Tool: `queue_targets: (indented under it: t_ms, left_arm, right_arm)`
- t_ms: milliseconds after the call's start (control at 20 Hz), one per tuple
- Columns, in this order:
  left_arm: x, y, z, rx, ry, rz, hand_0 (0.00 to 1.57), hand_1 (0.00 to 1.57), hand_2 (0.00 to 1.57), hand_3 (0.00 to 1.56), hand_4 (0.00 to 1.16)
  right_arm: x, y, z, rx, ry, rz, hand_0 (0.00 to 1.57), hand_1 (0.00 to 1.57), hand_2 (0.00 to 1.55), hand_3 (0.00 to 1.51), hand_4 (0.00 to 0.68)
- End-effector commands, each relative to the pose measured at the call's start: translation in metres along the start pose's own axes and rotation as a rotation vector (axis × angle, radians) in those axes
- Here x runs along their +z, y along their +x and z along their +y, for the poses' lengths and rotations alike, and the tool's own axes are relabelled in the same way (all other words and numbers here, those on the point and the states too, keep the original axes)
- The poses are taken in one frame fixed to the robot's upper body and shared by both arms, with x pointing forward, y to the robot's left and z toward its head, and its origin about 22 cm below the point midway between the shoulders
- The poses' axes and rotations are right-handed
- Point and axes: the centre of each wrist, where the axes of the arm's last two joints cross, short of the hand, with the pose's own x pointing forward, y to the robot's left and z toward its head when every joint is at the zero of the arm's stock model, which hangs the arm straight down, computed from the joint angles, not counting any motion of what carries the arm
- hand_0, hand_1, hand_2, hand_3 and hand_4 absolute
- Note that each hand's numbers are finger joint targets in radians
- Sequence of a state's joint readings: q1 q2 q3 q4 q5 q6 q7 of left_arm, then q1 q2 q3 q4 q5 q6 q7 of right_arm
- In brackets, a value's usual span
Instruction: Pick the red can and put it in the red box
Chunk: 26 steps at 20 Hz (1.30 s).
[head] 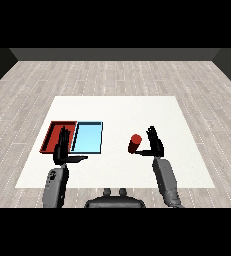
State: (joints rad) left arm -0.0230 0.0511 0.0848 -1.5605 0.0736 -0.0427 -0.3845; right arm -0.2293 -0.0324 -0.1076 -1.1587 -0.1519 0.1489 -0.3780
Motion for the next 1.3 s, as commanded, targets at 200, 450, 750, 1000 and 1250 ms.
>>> queue_targets:
  t_ms: [200,450,750,1000,1250]
  left_arm:
    - [0.022,-0.007,0.003,0.006,0.014,-0.025,0.00,0.00,0.00,0.00,0.00]
    - [0.007,0.002,-0.003,-0.003,0.006,0.004,0.00,0.00,0.00,0.00,0.00]
    - [-0.010,-0.001,-0.004,0.024,-0.001,0.000,0.00,0.00,0.00,0.00,0.00]
    - [0.011,0.003,-0.008,0.000,0.007,-0.021,0.00,0.00,0.00,0.00,0.00]
    - [0.009,0.021,0.006,0.002,0.004,-0.004,0.00,0.00,0.00,0.00,0.00]
  right_arm:
    - [0.011,-0.021,0.012,-0.043,-0.005,0.000,0.00,0.00,0.00,0.00,0.000]
    - [-0.006,-0.021,0.007,-0.084,-0.017,0.011,0.00,0.00,0.00,0.00,0.000]
    - [-0.009,-0.037,0.008,-0.059,-0.006,0.041,0.00,0.00,0.00,0.00,0.000]
    - [-0.006,-0.052,0.026,-0.068,-0.008,0.045,0.00,0.00,0.00,0.00,0.000]
    - [-0.029,-0.024,0.025,-0.085,-0.007,0.032,0.00,0.00,0.00,0.00,0.000]
